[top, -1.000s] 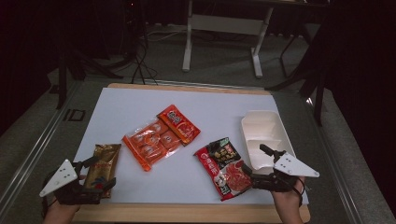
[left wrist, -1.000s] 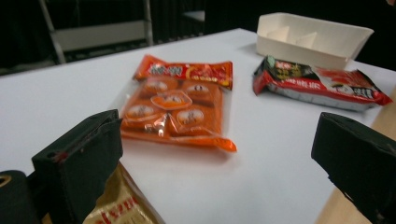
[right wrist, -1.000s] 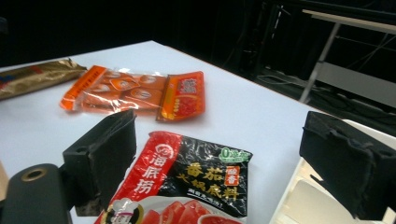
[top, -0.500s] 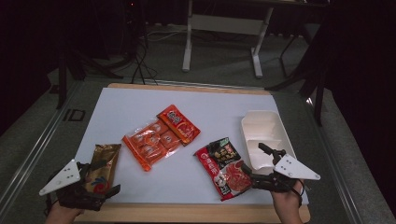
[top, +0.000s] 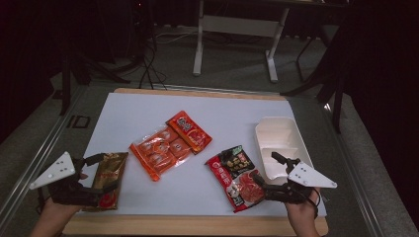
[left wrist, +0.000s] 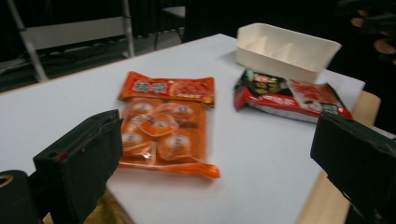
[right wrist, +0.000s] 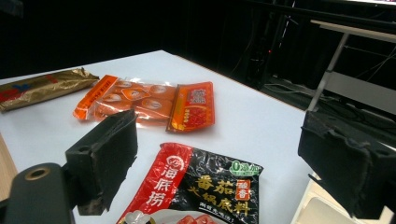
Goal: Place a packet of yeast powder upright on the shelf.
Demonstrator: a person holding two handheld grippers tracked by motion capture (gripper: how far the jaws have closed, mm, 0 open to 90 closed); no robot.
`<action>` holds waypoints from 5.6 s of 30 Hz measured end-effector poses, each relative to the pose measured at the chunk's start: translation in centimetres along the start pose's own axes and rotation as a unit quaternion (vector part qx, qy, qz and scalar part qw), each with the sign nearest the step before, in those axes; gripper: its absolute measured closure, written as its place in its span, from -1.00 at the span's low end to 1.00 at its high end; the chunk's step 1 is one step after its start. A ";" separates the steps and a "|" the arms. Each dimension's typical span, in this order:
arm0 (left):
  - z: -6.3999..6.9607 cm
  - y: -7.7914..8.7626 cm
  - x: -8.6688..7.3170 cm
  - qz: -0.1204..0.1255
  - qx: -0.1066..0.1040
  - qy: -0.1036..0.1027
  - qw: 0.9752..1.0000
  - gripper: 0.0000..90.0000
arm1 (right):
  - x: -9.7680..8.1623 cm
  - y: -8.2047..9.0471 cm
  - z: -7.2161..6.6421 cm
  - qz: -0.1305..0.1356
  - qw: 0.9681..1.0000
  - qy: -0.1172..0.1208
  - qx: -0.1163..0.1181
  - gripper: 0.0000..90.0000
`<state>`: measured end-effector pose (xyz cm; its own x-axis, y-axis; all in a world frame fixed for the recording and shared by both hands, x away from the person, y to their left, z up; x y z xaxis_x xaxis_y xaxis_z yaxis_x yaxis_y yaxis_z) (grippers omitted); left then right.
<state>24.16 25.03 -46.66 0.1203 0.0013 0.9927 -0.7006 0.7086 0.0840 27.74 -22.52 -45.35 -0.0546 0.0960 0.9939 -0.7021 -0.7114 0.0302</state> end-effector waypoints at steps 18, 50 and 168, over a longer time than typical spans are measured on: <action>-6.8 -0.7 -0.7 -0.054 0.084 0.035 0.994 -0.92 | 0.3 0.0 0.0 0.016 1.000 0.014 0.003 -0.75; -12.8 -2.3 -9.7 -0.203 0.202 0.140 0.948 -0.21 | -0.1 -0.7 -1.1 -0.004 1.000 0.000 0.006 -0.76; 5.9 -14.8 6.6 0.053 -0.077 0.080 0.992 1.00 | 5.7 -5.8 -3.9 0.014 0.992 -0.055 0.114 -0.57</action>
<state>31.20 10.39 -40.84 0.1702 0.1849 0.9679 -0.6013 0.7977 -0.0466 28.77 -15.16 -40.30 0.0148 0.0055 0.9999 -0.5220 -0.8529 0.0124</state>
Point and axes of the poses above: each handheld gripper's, and its own axes: y roughly backward along the jaws, x roughly out of its top, z roughly to its right, the point moved 6 cm from there along -y, roughly forward along the jaws, and after that the axes turned 14 degrees about z, right-handed, at the moved point
